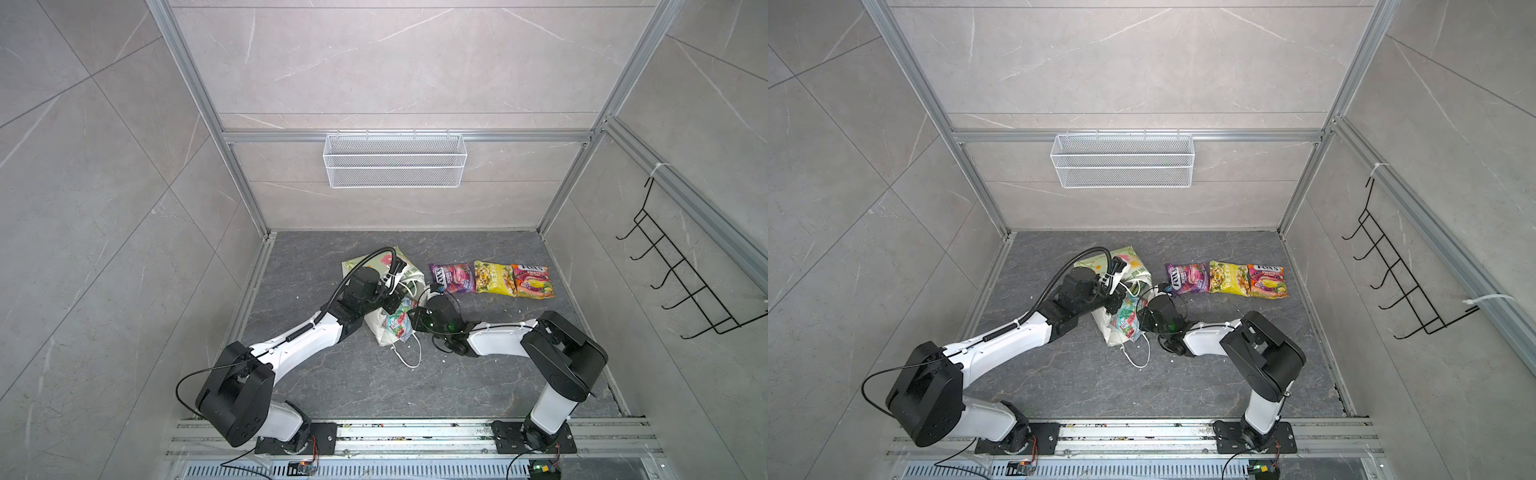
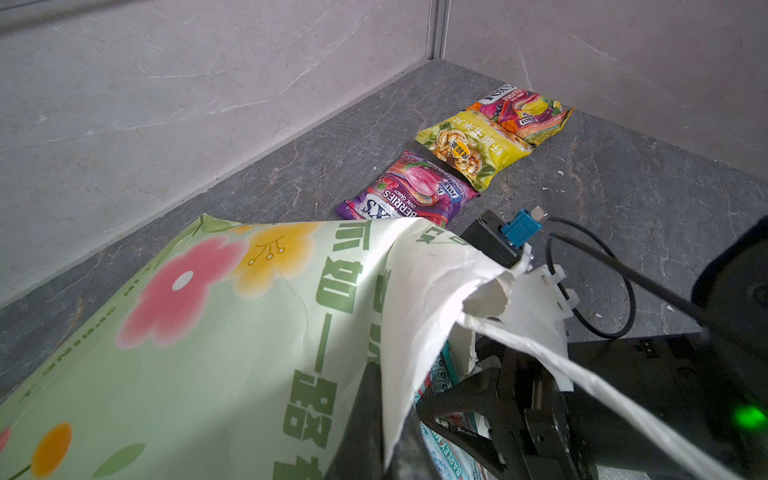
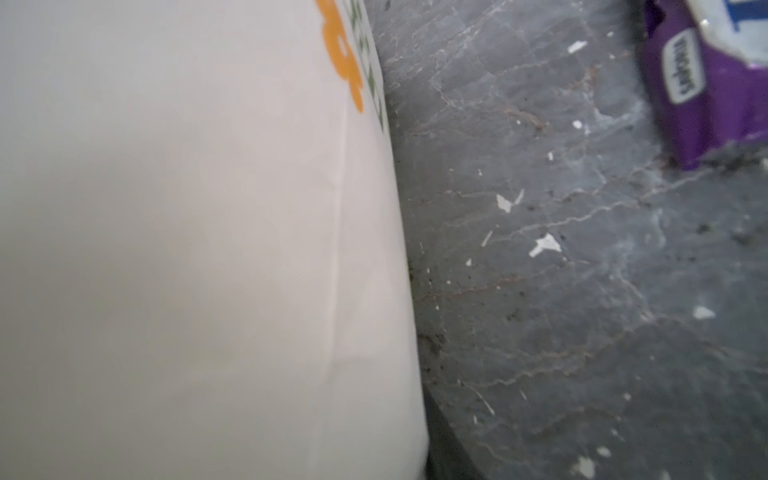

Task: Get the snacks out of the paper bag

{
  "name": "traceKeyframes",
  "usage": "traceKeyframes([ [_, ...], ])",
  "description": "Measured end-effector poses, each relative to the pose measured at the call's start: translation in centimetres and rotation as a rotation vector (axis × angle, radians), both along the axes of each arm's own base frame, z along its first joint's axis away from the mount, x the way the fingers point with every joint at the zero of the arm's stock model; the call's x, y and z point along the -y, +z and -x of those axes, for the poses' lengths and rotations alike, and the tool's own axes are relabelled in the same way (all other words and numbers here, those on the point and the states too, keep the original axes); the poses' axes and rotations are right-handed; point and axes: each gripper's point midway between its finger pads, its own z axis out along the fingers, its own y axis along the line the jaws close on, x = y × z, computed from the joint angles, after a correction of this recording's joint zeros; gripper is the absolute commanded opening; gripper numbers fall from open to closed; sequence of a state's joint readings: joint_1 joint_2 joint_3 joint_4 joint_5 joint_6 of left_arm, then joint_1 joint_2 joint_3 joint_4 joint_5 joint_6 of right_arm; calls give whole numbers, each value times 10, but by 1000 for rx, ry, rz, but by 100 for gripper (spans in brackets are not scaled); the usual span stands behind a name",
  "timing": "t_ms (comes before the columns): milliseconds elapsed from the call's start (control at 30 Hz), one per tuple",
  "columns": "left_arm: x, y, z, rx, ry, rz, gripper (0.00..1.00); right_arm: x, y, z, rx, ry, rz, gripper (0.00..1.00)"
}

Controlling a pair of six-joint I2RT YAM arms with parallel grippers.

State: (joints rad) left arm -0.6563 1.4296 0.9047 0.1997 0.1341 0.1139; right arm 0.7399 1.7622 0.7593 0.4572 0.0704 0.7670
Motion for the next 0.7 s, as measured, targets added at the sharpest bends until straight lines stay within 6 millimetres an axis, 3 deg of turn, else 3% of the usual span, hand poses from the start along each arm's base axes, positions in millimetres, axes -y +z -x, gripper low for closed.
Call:
traceKeyframes([
  [367, -1, -2, -1, -1, 7, 7, 0, -13, 11, 0, 24, 51, -62, 10],
  [700, -2, -1, 0, 0, 8, 10, 0, -16, 17, 3, 27, 79, -76, 11],
])
